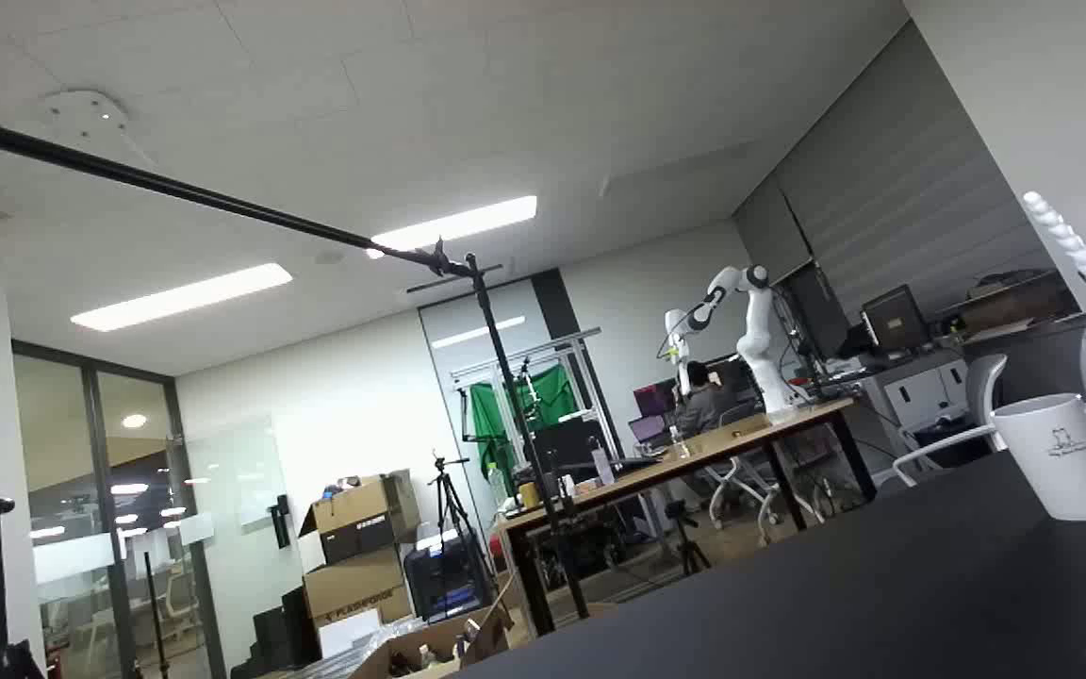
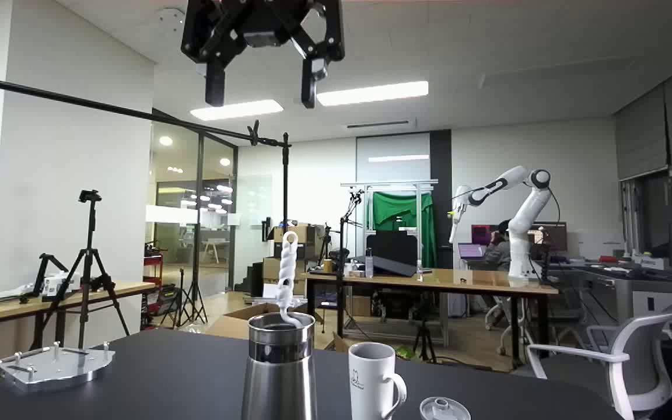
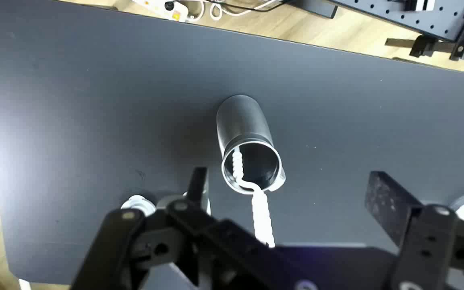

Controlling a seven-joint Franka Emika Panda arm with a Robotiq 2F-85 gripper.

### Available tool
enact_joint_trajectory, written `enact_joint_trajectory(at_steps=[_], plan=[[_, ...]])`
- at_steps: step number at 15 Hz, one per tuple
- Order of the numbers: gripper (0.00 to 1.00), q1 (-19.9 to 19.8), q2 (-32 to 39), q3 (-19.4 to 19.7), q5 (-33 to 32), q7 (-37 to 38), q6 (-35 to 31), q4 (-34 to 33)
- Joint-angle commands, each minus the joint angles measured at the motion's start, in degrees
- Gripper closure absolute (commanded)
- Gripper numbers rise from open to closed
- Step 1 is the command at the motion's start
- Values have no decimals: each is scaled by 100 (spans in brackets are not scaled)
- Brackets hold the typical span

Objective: Move the brush inside the silver flask up and down

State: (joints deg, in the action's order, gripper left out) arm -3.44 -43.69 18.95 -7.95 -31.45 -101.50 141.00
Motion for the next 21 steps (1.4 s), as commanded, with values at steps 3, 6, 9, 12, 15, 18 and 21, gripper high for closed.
enact_joint_trajectory(at_steps=[3, 6, 9, 12, 15, 18, 21], plan=[[0, -13, 1, -12, 11, -8, -3, -13], [0, -13, -2, -12, 11, -8, -3, -13], [0, -13, -2, -12, 11, -8, -3, -13], [0, -13, -2, -12, 11, -9, -3, -13], [0, -67, 481, -174, -83, 412, -281, -68], [0, -154, 1145, -535, -163, 1227, -839, -126], [0, -222, 1885, -977, -138, 2236, -1241, -305]])
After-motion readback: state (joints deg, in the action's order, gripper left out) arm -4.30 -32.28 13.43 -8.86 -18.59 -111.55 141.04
